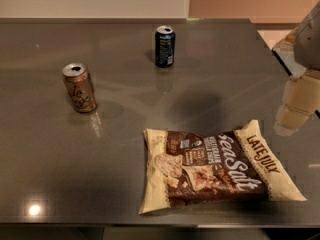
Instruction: Knock pepsi can over
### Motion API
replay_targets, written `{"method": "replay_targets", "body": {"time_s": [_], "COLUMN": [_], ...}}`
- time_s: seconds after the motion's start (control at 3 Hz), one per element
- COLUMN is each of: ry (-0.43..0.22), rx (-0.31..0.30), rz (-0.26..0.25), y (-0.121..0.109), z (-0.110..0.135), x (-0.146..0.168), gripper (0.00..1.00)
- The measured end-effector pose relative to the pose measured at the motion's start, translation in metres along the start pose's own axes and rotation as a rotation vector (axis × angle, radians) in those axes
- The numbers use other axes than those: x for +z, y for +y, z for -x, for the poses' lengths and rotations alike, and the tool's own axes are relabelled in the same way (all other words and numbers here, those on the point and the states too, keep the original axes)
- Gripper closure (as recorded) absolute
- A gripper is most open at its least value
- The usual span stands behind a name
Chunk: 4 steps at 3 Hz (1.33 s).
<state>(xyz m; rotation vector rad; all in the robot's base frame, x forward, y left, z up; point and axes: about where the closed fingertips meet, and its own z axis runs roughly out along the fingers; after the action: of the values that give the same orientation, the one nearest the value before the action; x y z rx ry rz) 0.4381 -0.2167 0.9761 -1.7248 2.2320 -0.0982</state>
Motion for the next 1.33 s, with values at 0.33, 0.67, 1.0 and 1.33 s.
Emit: {"method": "replay_targets", "body": {"time_s": [0.33,0.67,1.0,1.33], "ry": [0.0,-0.001,-0.013,-0.025], "rx": [0.0,0.008,0.04,0.065], "rz": [0.0,0.021,0.019,0.013], "y": [0.0,-0.012,-0.033,-0.049], "z": [0.0,0.009,0.02,0.028], "x": [0.0,0.006,0.015,0.023], "gripper": [0.0,0.0,0.0,0.0]}}
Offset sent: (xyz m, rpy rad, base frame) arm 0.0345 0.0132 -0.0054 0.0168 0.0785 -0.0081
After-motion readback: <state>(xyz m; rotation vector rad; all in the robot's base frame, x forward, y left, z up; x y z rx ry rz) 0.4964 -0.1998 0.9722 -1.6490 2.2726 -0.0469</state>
